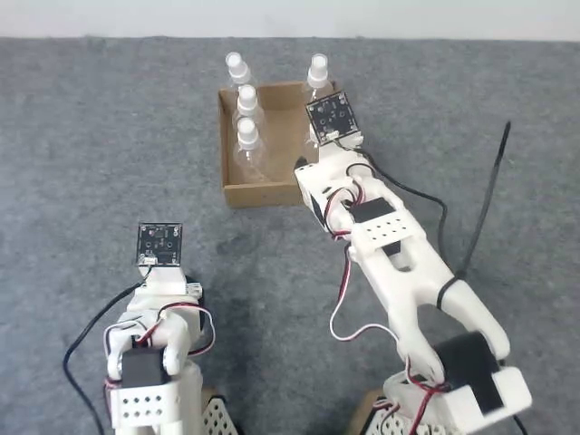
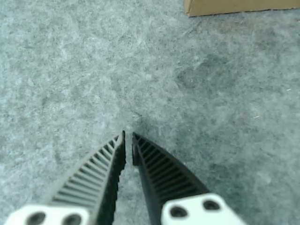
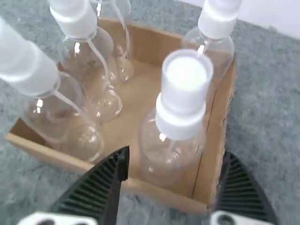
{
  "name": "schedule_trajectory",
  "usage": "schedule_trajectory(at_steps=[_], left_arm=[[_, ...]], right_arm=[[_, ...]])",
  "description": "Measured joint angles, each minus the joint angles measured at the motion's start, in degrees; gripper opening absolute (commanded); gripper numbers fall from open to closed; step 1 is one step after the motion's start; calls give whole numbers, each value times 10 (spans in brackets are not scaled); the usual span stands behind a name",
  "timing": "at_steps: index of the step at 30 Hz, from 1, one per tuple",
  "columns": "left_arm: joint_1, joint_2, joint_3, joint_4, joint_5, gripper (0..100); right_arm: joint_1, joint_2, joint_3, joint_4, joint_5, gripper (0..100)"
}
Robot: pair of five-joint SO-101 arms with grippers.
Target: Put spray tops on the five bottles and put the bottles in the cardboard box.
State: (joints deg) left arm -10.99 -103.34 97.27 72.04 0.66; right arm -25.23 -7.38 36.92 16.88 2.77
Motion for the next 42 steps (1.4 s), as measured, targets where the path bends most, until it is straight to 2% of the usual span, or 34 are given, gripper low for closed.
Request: schedule_trajectory(at_steps=[9, 17, 28, 34, 42], left_arm=[[0, 0, 0, 0, 0, 24], [0, 0, 0, 0, 0, 24], [0, 0, 0, 0, 0, 24], [0, 0, 0, 0, 0, 24], [0, 0, 0, 0, 0, 24]], right_arm=[[-1, -53, 0, 79, 0, 243], [-1, -96, 0, 122, 0, 85], [-1, -180, 0, 215, 0, 80], [0, -196, 6, 219, 0, 80], [23, -296, 80, 219, 0, 72]])
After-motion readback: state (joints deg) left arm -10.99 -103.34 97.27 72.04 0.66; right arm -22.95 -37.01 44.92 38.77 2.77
